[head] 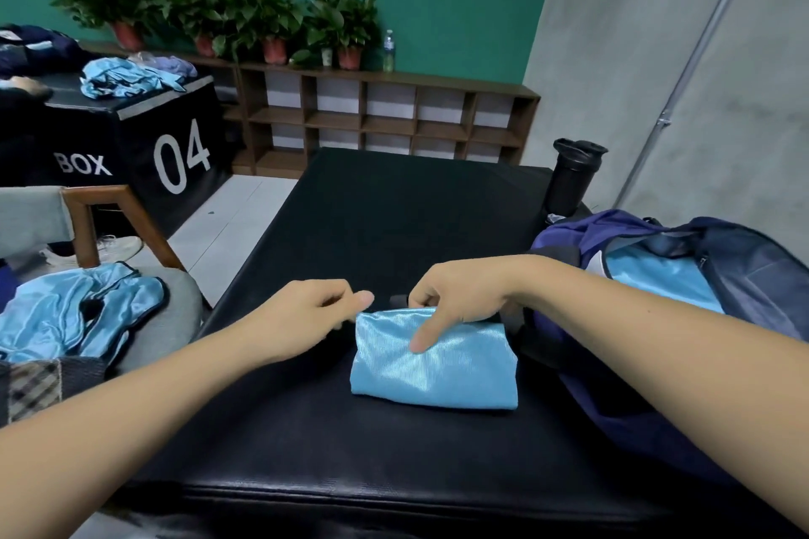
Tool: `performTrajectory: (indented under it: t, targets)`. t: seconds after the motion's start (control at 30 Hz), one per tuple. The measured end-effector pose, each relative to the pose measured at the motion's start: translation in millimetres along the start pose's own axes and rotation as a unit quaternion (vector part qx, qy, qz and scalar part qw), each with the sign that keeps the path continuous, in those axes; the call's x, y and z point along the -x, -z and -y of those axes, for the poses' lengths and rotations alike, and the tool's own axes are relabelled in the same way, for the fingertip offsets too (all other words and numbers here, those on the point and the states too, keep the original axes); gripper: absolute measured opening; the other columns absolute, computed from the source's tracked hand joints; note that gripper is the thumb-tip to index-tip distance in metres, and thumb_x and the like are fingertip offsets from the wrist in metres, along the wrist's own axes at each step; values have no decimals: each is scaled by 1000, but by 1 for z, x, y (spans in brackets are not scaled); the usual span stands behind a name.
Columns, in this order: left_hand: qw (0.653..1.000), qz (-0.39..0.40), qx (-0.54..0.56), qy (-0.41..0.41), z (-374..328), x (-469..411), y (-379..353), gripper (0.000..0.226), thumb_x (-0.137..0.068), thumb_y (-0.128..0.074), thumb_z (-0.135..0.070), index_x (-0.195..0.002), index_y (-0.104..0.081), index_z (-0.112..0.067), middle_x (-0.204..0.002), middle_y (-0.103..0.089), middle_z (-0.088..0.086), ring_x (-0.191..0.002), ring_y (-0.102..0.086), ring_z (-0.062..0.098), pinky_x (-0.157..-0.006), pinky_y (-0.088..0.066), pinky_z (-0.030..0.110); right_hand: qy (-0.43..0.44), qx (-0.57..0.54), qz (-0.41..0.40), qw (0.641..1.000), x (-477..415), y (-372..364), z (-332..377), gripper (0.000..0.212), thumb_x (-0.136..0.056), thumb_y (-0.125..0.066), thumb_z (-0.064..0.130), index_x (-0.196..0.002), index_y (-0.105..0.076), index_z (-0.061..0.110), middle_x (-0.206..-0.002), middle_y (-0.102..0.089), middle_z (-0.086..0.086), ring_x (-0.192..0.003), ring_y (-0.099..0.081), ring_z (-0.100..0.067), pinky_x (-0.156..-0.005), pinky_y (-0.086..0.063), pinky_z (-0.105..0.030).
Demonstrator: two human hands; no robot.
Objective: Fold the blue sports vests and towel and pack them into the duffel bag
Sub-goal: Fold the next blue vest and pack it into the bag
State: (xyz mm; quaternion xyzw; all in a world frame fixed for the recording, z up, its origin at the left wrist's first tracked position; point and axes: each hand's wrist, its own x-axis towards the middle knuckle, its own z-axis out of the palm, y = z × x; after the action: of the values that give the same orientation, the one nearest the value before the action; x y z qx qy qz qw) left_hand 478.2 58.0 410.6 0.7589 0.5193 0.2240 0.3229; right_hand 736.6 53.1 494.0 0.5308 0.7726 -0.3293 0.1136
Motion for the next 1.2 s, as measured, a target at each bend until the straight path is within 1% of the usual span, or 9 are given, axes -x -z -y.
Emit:
performTrajectory:
  t: [0.13, 0.23, 0.37, 0.57, 0.73, 0.97, 1.03, 1.13, 1.2]
  targets:
    - [1000, -7, -12, 6, -3, -1, 1, 50, -99, -56, -69, -90, -71, -22, -79, -71, -3, -64, -61, 5, -71, -55, 30, 24, -21, -65, 997, 43, 27, 2, 39, -85, -88, 46, -81, -64, 15, -76, -69, 1, -65, -64, -12, -62, -50, -32]
    - [1000, -1, -28, -4, -8, -5, 0, 44, -98, -63, -62, -90, -68, -20, -77, -70, -2, -63, -57, 6, -66, -51, 30, 21, -46, -118, 992, 89, 51, -4, 37, -86, -87, 47, -94, -72, 14, -86, -76, 3, -69, -71, -18, -58, -55, -31]
    - [999, -13, -33, -25, -34, -10, -6, 31, -99, -67, -55, -89, -69, -26, -70, -67, -6, -58, -53, 5, -59, -47, 27, 13, -46, -180, 983, 153, 85, -30, 37, -86, -86, 48, -103, -76, 16, -103, -81, 0, -96, -79, -23, -90, -62, -44]
    - [996, -9, -7, -85, -98, -19, -26, 22, -101, -69, -43, -91, -71, -24, -68, -65, -10, -58, -52, 5, -58, -45, 24, -69, -32, -253, 965, 226, 115, -97, 31, -85, -88, 45, -99, -77, 20, -97, -81, 2, -91, -79, -20, -86, -63, -44]
    - [990, 13, -3, -143, -161, -28, -50, 12, -100, -72, -38, -95, -71, -27, -80, -72, -5, -76, -67, 19, -66, -53, 28, -149, 11, -219, 964, 243, 112, -151, 26, -89, -84, 46, -98, -76, 23, -93, -80, 7, -87, -77, -14, -82, -63, -39]
    - [958, 21, -1, -285, -255, -39, -108, 8, -97, -72, -23, -94, -69, -30, -89, -71, -11, -83, -66, 7, -74, -51, 19, -173, -37, -137, 975, 214, 86, -205, 19, -95, -79, 47, -104, -77, 30, -105, -80, 9, -100, -76, -16, -94, -62, -43]
    - [941, 26, -47, -335, -271, -47, -134, 8, -98, -67, -26, -103, -67, -32, -101, -66, -12, -91, -63, 6, -81, -50, 21, -167, 9, -141, 976, 200, 78, -211, 16, -97, -76, 45, -100, -75, 30, -99, -76, 9, -92, -71, -14, -90, -59, -40]
    - [933, 84, -136, -321, -285, -61, -172, 29, -102, -57, -30, -131, -60, -32, -129, -56, -11, -104, -58, 14, -95, -51, 36, -170, 75, -166, 968, 181, 64, -218, 14, -96, -71, 34, -96, -72, 20, -86, -64, 4, -78, -55, -17, -76, -48, -37]
    - [921, 104, -215, -307, -291, -71, -191, 42, -103, -53, -30, -145, -50, -28, -142, -50, -3, -118, -57, 25, -99, -50, 44, -175, 96, -196, 960, 173, 53, -222, 11, -92, -70, 23, -102, -74, 20, -97, -68, 4, -89, -61, -20, -82, -50, -37]
